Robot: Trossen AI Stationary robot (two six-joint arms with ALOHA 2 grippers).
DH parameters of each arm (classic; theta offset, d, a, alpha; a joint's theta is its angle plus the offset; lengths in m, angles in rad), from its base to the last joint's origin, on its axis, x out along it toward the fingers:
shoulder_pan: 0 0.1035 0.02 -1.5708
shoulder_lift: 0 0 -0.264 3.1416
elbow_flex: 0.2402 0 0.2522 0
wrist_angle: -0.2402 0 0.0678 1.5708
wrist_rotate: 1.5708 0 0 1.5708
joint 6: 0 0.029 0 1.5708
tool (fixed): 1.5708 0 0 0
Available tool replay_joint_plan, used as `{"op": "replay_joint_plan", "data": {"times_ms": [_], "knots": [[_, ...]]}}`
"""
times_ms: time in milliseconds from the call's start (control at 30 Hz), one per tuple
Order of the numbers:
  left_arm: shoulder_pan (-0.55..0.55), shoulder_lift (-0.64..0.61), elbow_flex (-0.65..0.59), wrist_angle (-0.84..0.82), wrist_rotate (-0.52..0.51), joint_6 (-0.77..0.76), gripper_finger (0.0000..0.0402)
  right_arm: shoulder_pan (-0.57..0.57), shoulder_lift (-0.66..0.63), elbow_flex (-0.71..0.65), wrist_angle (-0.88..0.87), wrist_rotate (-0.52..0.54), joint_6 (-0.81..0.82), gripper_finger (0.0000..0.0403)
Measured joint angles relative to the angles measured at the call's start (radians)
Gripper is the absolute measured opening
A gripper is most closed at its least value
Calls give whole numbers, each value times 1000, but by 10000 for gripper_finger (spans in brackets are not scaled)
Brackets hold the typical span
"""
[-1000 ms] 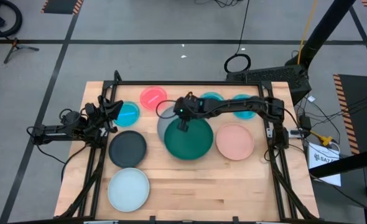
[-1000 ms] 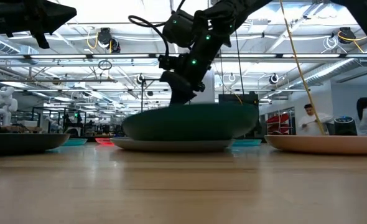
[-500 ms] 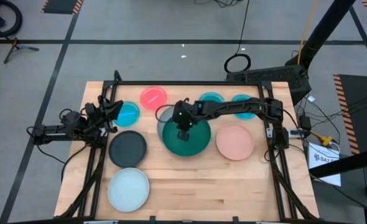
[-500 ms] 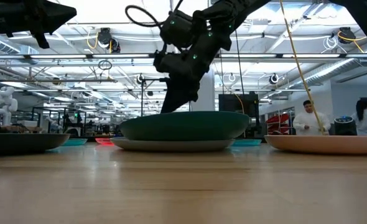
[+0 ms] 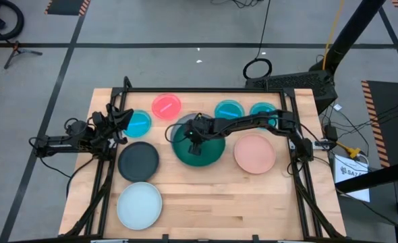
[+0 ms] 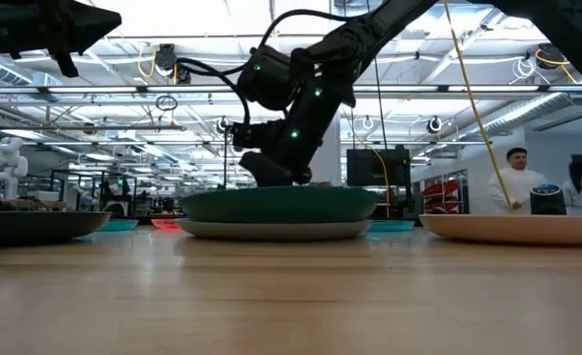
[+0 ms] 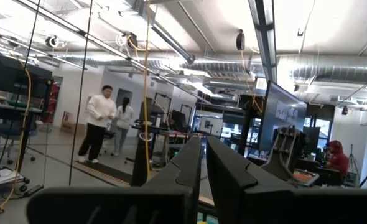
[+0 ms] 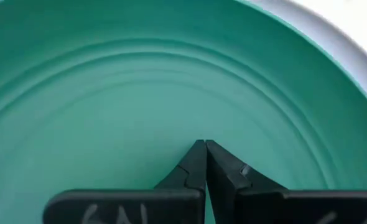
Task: Stack plastic plates
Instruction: Stack the dark green plate on top of the gray plate, then stack the pink plate on top of the dark green plate
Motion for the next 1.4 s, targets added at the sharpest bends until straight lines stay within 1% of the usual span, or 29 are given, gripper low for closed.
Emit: {"op": "replay_joint_plan", "data": {"times_ms": [67,233,400,433,633,833,967,1100,1267,1400], "knots": [[0,0,0,0,0,0,31,-3,3,-2,46,12,-1,0],[0,0,0,0,0,0,31,-8,1,-3,93,62,-2,0],[0,0,0,0,0,0,31,-7,0,-3,111,151,7,0],[0,0,0,0,0,0,31,-5,0,-3,119,155,7,0],[0,0,0,0,0,0,31,22,-48,-3,137,151,7,0],[0,0,0,0,0,0,31,79,-116,-3,134,148,8,0],[0,0,0,0,0,0,31,118,-145,-2,152,147,49,0],[0,0,0,0,0,-3,31,146,-139,-3,225,146,77,2],[0,0,0,1,0,-4,31,163,-129,-2,350,48,67,21],[0,0,0,2,0,-4,31,177,-129,-2,438,39,63,40]]}}
